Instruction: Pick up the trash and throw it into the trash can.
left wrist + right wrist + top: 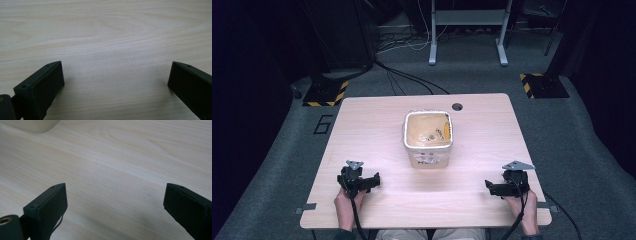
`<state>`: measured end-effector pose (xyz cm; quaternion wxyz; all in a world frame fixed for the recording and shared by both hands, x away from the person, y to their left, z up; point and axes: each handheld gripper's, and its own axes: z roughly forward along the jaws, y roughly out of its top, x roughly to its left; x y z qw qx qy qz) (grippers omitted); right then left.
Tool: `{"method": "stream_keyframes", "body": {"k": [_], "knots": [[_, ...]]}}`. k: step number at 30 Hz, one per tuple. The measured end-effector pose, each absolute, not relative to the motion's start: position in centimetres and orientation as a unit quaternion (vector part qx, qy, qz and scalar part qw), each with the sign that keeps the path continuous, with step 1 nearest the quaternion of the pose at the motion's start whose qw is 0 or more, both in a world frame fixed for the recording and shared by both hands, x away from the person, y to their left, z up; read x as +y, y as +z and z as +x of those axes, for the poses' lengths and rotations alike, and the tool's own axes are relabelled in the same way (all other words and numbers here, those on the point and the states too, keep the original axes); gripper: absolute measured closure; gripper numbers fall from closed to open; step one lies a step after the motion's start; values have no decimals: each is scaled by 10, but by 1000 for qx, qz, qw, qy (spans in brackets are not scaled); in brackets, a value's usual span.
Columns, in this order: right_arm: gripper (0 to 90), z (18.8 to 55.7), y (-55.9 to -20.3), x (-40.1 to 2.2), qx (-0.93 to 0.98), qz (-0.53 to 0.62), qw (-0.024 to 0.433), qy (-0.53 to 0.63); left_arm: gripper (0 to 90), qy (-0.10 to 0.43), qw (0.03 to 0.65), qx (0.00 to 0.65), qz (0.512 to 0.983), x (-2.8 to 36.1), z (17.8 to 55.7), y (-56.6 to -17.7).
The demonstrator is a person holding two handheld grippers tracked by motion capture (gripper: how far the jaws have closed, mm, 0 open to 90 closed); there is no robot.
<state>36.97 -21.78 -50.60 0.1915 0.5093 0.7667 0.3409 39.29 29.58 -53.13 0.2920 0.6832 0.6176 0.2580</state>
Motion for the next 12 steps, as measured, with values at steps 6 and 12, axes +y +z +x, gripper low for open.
{"method": "stream_keyframes", "body": {"k": [6,12], "knots": [[37,369,-520,-222,771,510,203,322,1,258,292,618,683,296,393,-531],[8,370,-528,-223,773,508,208,318,0,258,292,618,683,296,393,-531]]}}
